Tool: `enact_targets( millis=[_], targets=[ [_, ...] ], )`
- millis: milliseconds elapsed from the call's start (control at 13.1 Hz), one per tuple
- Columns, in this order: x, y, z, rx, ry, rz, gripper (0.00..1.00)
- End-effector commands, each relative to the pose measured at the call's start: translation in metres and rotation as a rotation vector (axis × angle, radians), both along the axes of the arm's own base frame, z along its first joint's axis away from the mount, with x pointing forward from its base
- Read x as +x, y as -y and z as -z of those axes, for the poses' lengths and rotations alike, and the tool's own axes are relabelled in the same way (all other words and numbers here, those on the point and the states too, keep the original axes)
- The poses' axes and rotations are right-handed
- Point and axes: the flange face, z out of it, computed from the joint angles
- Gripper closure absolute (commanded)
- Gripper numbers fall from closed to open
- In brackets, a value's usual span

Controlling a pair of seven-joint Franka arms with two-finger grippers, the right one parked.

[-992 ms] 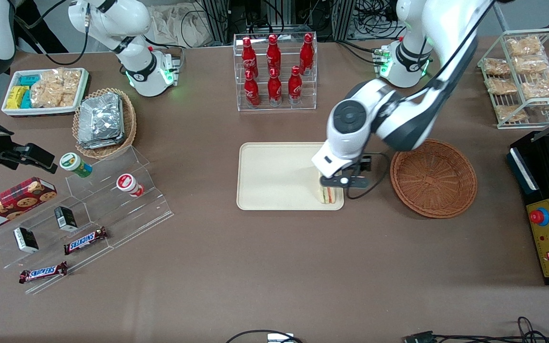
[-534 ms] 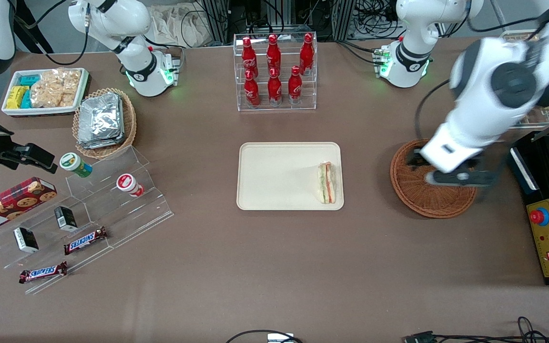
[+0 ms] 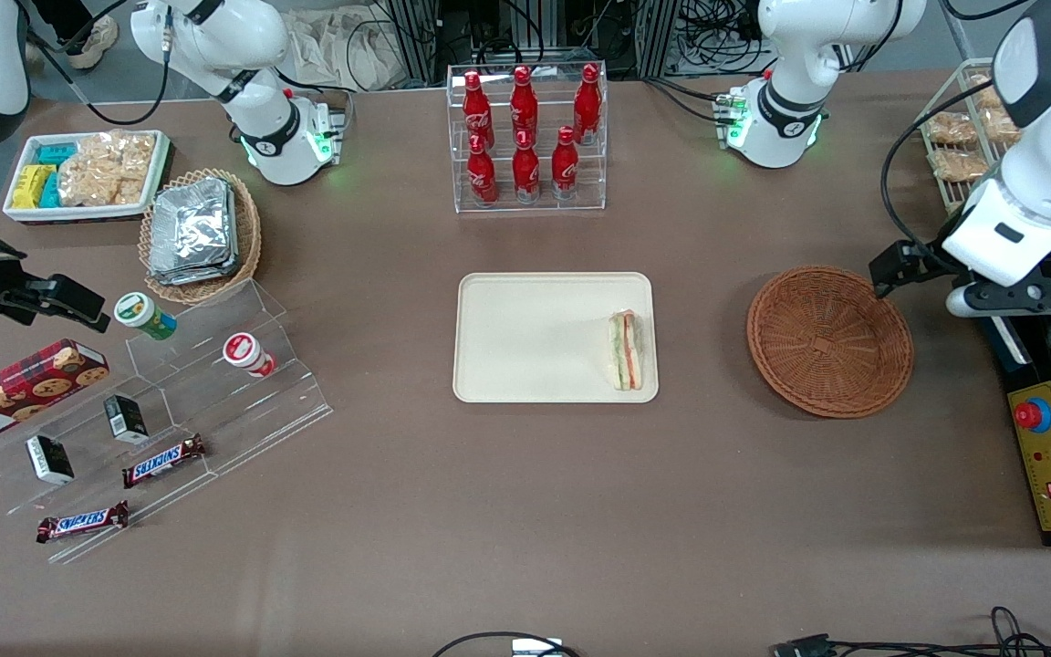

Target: Place sandwich from basket to tray

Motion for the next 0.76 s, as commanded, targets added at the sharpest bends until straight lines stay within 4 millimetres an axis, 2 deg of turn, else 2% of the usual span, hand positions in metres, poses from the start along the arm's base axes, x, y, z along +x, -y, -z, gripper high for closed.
enact_targets(
  millis=[0, 458, 686],
  targets=[
    [-0.008, -0.004, -0.009, -0.048, -0.042, -0.012, 0.0],
    [-0.004, -0.008, -0.024, -0.035, -0.019, -0.012, 0.0],
    [-0.002, -0.011, -0.023, -0.027, -0.018, -0.018, 0.0]
  ],
)
